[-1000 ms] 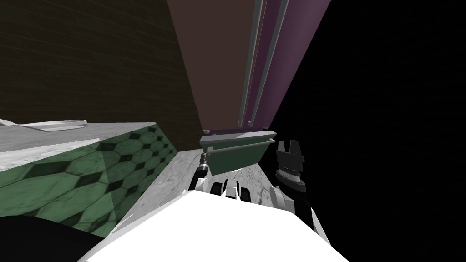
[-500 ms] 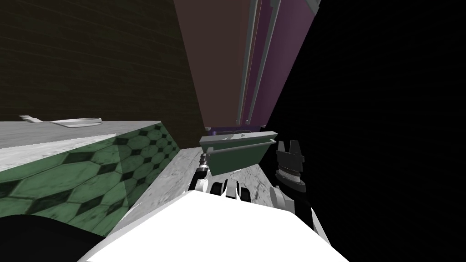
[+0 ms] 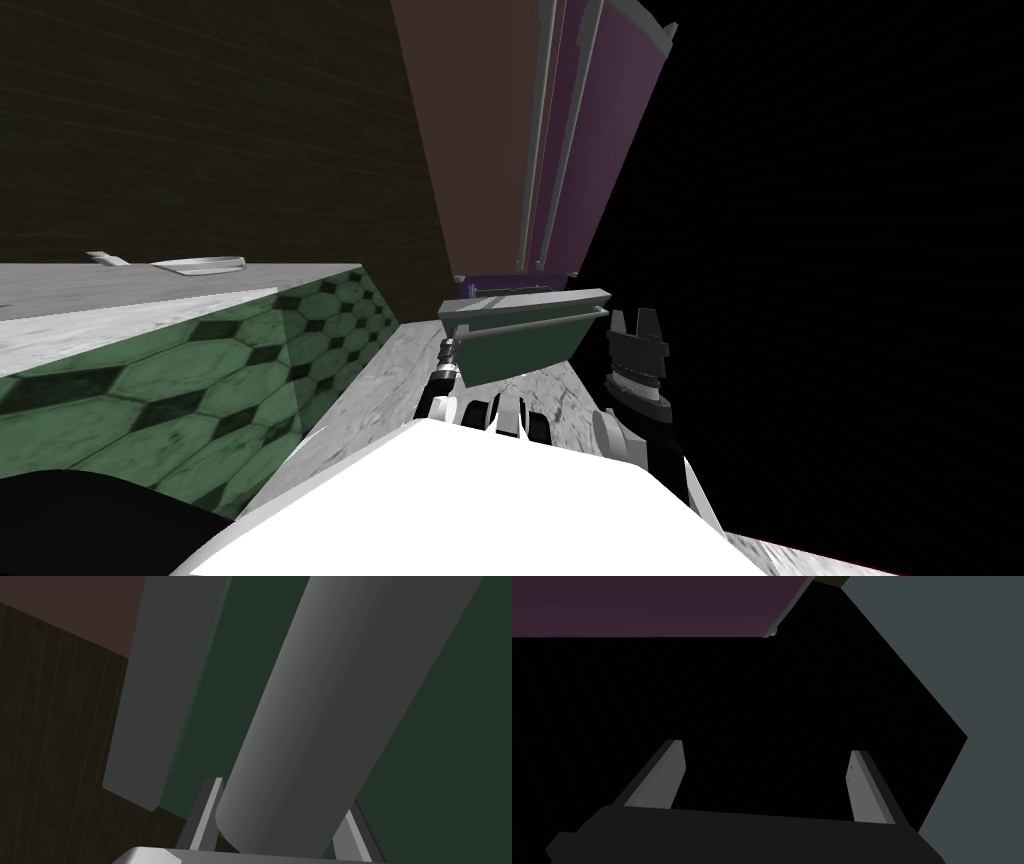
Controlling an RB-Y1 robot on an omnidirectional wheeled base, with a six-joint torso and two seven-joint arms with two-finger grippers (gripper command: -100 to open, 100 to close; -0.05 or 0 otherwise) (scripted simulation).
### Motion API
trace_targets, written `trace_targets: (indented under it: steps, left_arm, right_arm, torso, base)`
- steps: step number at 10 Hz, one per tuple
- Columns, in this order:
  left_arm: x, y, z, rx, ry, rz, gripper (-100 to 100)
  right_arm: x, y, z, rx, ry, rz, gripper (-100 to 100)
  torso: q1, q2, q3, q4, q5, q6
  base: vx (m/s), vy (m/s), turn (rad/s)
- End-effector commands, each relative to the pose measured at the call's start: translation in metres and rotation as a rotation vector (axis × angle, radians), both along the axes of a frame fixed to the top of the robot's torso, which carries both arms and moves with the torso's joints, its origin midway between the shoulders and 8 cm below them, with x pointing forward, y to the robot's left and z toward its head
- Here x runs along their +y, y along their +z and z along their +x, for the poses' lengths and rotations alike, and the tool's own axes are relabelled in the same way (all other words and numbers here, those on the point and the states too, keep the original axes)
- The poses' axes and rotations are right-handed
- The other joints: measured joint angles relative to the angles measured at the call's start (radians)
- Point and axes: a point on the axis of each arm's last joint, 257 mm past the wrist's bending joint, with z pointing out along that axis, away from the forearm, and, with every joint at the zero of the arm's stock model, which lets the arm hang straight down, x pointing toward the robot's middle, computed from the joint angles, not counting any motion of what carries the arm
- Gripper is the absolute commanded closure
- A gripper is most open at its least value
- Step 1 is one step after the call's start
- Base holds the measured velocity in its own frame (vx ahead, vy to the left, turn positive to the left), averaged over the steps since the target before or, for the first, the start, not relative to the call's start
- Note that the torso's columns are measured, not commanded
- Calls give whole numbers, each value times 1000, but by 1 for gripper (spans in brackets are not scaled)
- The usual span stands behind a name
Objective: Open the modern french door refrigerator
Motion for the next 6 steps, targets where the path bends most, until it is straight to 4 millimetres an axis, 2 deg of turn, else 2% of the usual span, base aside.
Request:
trace_targets:
  steps: [1,3,6]
  left_arm:
    - [0,10,1,0,-1,-1,-100]
    - [1,21,4,0,-3,-2,-100]
    - [2,37,7,0,-6,-3,-100]
  right_arm:
    - [0,0,0,0,0,0,0]
    - [0,0,0,0,0,0,0]
    - [0,0,0,0,0,0,0]
  torso:
    - [-1,-1,0,0,0,1]
    - [5,-11,-8,0,-1,0]
    - [1,1,-1,4,-3,-2]
  base:
    - [-103,-54,30]
    - [5,6,9]
    - [16,7,11]
